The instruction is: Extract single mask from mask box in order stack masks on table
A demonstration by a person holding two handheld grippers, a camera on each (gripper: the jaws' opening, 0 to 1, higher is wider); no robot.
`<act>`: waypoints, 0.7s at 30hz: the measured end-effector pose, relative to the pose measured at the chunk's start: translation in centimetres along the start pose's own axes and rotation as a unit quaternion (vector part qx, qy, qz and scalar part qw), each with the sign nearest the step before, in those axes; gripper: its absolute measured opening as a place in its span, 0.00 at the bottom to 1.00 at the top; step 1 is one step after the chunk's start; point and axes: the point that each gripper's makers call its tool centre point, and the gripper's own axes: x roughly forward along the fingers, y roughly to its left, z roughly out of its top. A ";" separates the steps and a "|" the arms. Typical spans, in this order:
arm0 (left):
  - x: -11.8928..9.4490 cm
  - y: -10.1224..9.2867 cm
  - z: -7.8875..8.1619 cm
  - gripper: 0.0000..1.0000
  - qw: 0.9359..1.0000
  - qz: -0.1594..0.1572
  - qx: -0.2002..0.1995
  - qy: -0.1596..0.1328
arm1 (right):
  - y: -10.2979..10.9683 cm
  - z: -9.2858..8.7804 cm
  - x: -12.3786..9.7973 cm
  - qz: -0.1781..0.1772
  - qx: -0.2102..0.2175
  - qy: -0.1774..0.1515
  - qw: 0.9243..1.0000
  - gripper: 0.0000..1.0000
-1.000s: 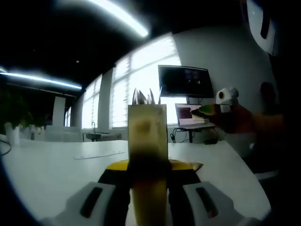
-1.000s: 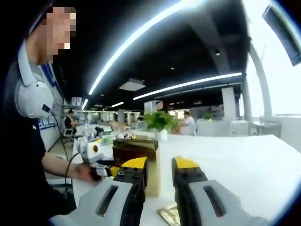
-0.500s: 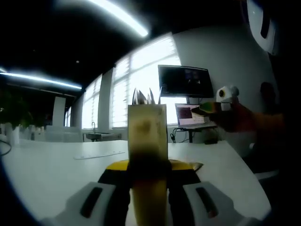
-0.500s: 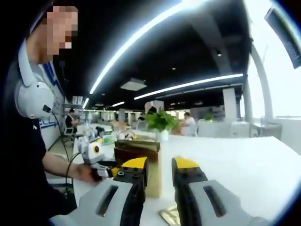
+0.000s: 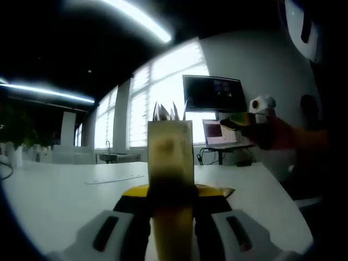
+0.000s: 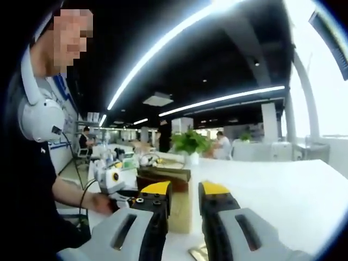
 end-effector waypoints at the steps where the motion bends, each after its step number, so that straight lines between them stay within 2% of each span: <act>1: 0.0 0.0 0.0 0.32 1.000 0.000 0.000 0.000 | 0.1 0.3 0.0 0.001 -0.001 -0.002 1.000 0.18; 6: 0.0 0.0 0.0 0.32 1.000 0.000 0.000 0.000 | 0.9 1.0 0.5 0.007 -0.011 0.003 1.000 0.18; 15: 0.0 0.0 0.0 0.32 1.000 0.000 0.000 0.000 | 1.1 0.9 1.3 0.015 -0.013 0.013 1.000 0.17; 21: 0.0 0.0 0.0 0.32 1.000 -0.001 -0.001 0.000 | 1.6 1.4 1.8 0.023 -0.024 0.017 0.999 0.17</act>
